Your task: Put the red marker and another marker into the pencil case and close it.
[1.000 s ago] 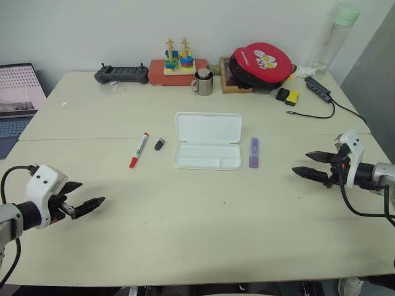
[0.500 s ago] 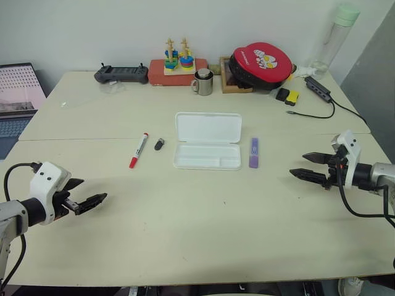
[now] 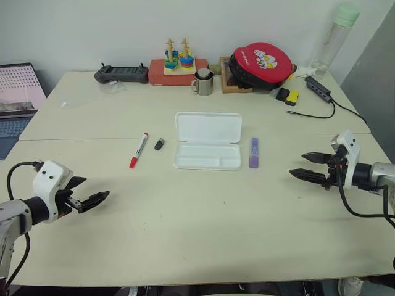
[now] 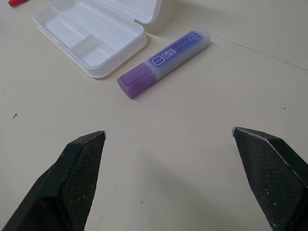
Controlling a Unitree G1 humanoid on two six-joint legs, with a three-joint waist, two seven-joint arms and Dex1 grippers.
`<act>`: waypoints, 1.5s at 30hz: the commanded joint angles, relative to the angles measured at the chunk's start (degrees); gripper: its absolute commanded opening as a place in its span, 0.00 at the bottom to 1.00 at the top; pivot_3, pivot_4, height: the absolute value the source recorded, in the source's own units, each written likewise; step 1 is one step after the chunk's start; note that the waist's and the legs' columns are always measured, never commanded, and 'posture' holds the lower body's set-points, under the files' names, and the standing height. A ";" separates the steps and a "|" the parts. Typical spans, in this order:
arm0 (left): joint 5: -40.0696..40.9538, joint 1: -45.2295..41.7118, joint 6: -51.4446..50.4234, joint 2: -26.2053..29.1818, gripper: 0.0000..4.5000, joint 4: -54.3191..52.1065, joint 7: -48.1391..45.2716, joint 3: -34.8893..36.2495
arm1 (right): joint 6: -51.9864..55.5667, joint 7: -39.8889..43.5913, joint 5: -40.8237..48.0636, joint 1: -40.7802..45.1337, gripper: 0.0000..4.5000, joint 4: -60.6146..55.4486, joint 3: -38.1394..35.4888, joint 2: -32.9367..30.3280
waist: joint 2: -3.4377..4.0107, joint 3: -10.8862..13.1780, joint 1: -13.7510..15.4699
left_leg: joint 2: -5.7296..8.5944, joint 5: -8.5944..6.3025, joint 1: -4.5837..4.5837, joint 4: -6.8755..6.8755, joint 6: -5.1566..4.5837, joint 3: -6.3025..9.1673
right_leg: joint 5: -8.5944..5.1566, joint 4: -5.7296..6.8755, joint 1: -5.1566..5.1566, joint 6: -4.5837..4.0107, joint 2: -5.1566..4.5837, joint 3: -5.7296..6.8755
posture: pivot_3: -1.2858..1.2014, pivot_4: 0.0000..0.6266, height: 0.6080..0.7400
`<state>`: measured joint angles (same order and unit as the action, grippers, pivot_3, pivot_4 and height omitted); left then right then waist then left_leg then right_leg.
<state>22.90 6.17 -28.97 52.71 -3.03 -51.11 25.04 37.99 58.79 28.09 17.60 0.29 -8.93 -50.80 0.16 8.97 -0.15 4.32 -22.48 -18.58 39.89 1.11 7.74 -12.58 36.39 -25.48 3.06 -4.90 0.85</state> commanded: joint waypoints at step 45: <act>8.02 -24.28 -6.38 -11.73 1.00 -13.66 -1.46 -19.78 | -16.52 3.49 -26.38 29.18 0.01 18.83 33.00 27.86 | -0.28 -0.08 -1.81 | 0.12 0.02 -0.26 0.28 0.03 -0.20 | 0.05 0.54 -0.59 0.04 -0.05 0.01 | 0.52 0.24 1.00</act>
<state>29.40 -17.61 -35.08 40.16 -15.36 -52.15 3.42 22.04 61.43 1.13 46.93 21.22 25.40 -23.20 -0.12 8.89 -1.96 4.44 -22.47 -18.84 40.17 1.15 7.54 -12.53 36.93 -26.07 3.10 -4.96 0.86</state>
